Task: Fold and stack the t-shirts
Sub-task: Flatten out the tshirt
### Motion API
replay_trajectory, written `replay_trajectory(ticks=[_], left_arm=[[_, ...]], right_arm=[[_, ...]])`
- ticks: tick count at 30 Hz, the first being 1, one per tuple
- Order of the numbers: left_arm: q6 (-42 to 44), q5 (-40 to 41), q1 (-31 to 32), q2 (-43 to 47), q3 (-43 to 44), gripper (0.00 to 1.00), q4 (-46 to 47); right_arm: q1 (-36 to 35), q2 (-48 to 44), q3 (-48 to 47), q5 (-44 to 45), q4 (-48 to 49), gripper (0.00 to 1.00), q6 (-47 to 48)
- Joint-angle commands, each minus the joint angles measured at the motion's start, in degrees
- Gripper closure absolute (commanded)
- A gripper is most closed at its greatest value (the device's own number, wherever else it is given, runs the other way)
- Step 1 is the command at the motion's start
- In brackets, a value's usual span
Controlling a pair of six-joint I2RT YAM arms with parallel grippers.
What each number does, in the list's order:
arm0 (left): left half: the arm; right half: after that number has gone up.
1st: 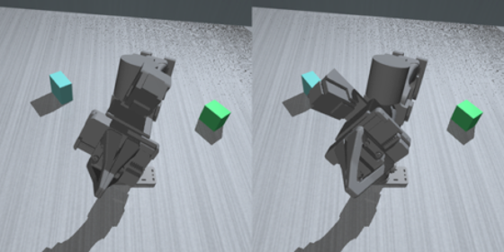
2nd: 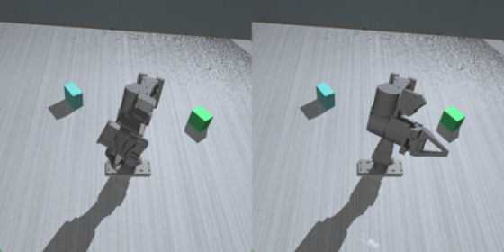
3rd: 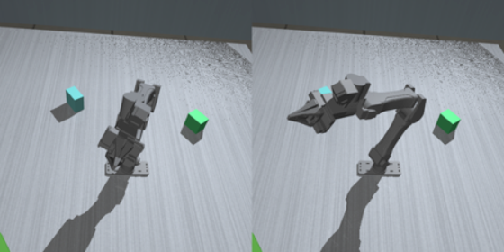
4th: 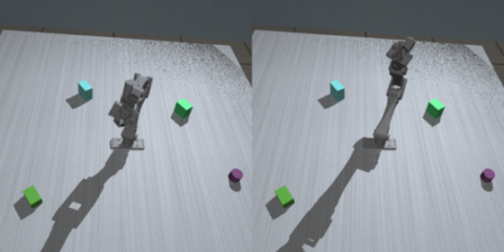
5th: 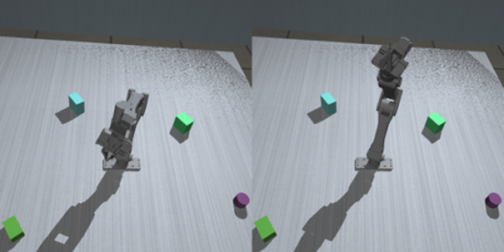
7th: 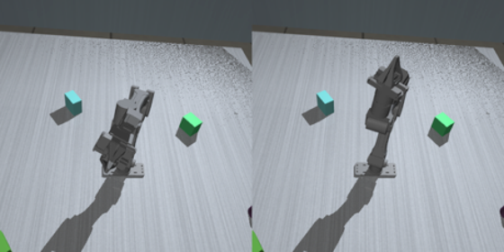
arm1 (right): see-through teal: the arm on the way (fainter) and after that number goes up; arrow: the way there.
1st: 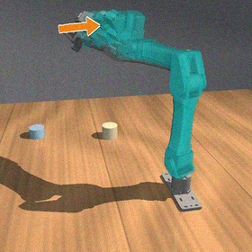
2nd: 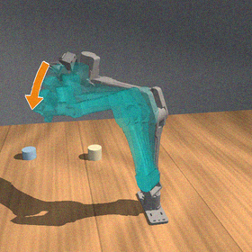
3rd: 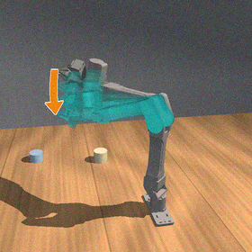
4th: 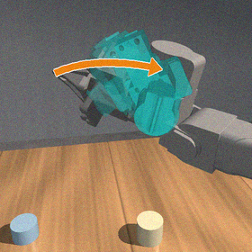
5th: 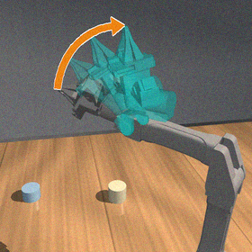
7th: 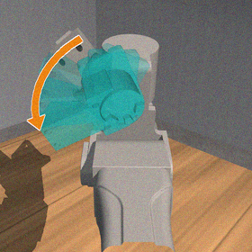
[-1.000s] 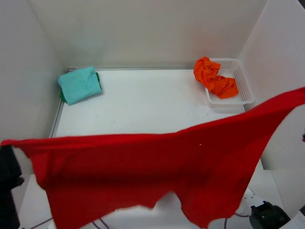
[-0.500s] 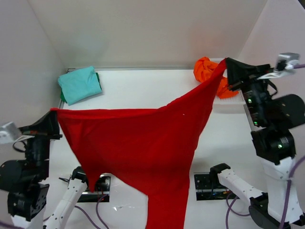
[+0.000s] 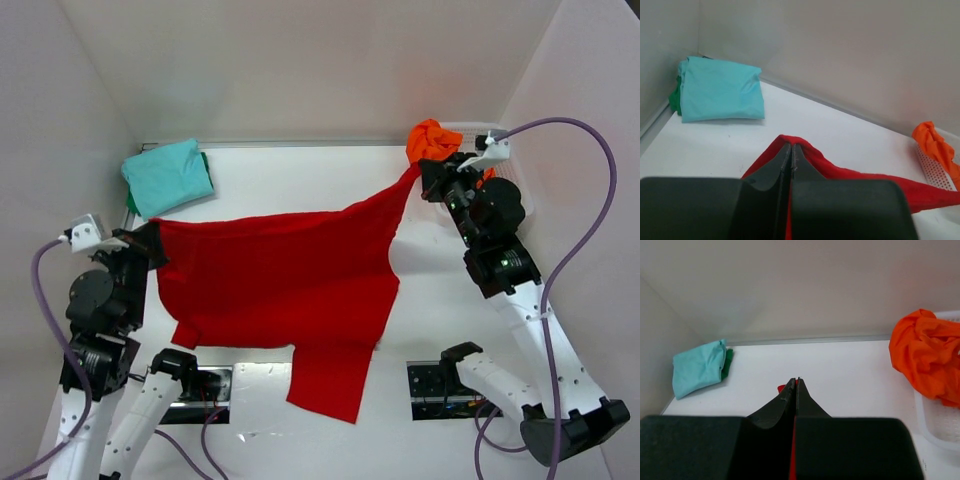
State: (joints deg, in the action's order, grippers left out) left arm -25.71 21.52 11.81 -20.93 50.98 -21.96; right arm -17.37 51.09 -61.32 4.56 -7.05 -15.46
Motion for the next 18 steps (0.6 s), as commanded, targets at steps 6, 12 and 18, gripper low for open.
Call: replay_trajectory(ticks=[6, 12, 18], left_arm=[[1.8, 6.9, 0.1, -17.0, 2.7, 1.00, 9.7], [3.4, 11.7, 0.1, -28.5, 5.2, 1.00, 13.9], [3.5, 9.6, -4.2, -44.4, 11.4, 1.00, 16.6]], right_arm=[[0.3, 6.9, -2.0, 3.1, 12.6, 1.00, -1.0], [0.3, 15.9, -5.6, 2.5, 14.5, 1.00, -2.0], [0.3, 26.6, -11.7, 3.0, 16.2, 1.00, -2.0]])
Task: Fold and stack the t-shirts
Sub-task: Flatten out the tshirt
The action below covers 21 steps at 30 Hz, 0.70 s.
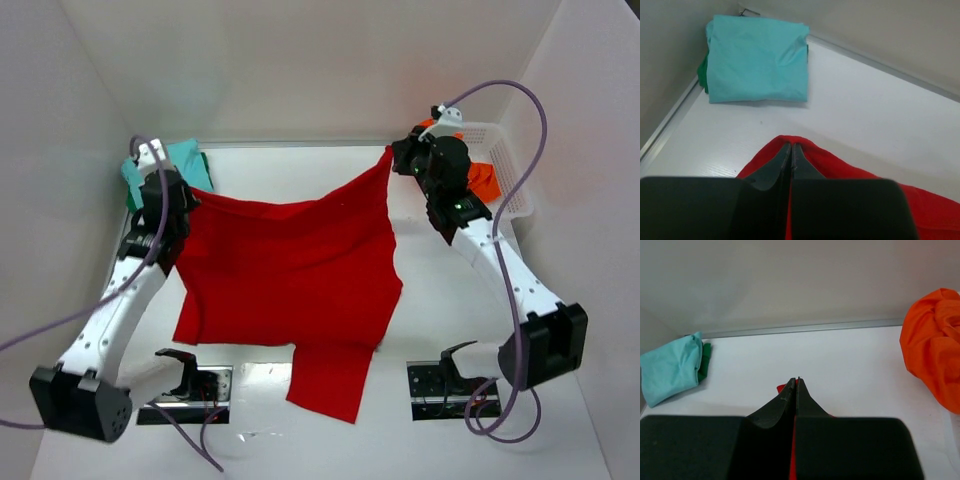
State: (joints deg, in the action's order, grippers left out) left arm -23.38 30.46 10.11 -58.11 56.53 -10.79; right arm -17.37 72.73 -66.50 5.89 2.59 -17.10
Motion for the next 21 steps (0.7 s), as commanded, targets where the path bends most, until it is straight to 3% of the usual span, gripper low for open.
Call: replay_trajectory(ticks=[1, 13, 21], left_arm=[[1.1, 0.1, -4.0, -11.3, 6.8, 1.00, 5.4], [1.7, -5.3, -10.5, -35.8, 17.9, 1.00, 6.3], [0.5, -8.6, -15.1, -43.7, 23.2, 1.00, 6.8]], right_arm=[[0.3, 7.8, -8.1, 1.7, 6.6, 1.00, -0.9], [0.3, 26.5, -18.1, 3.7, 8.7, 1.00, -1.4], [0.8, 36.8, -26.0, 4.8, 8.7, 1.00, -2.1]])
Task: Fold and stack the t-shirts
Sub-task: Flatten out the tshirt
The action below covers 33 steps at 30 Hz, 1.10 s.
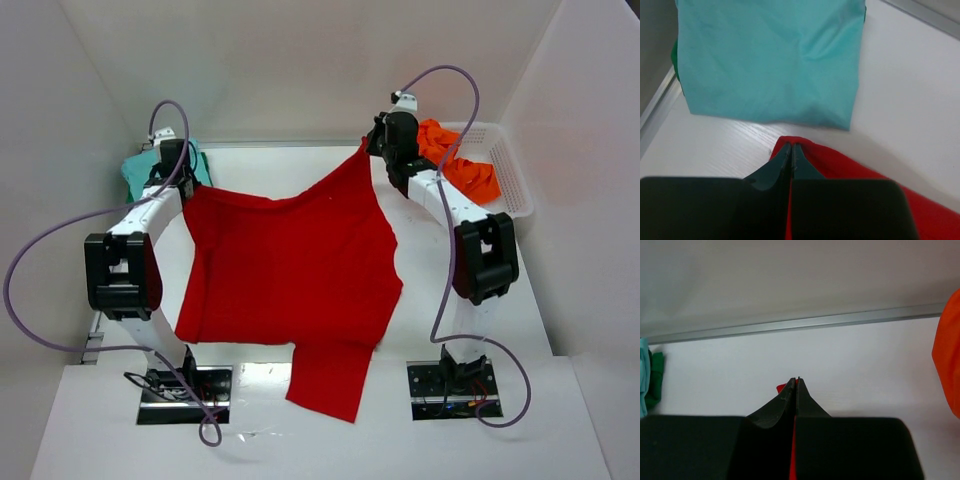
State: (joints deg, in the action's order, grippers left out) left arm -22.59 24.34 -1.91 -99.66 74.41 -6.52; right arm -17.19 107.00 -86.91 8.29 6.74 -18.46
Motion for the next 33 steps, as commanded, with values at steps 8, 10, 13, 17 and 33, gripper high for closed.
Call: replay_trajectory(ticks=[8, 10, 13, 17, 33], left_arm=[[1.3, -7.1, -5.5, -6.3, 9.1, 0.77, 1.3], [3.1, -7.8, -6.0, -6.9, 10.3, 0.57, 1.3], [3.6, -10.1, -7.0, -8.3, 12.4, 0.42, -0.4], [4.1, -19.5, -7.6, -7.1, 13.8, 0.35, -3.8], [-6.3, -25.8, -7.6, -0.1, -5.9, 0.45, -6.3]], right_arm=[[1.8, 10.2, -15.2, 3.0, 2.3, 1.00, 0.4], [1.8, 13.0, -18.6, 2.4, 0.3, 1.00, 1.0], [1.8, 15.8, -21.5, 1.8, -0.5, 1.00, 1.0], [1.8, 16.8, -22.7, 0.6, -1.0, 1.00, 1.0], [3.4, 23.8, -31.9, 0.4, -5.6, 1.00, 0.7]])
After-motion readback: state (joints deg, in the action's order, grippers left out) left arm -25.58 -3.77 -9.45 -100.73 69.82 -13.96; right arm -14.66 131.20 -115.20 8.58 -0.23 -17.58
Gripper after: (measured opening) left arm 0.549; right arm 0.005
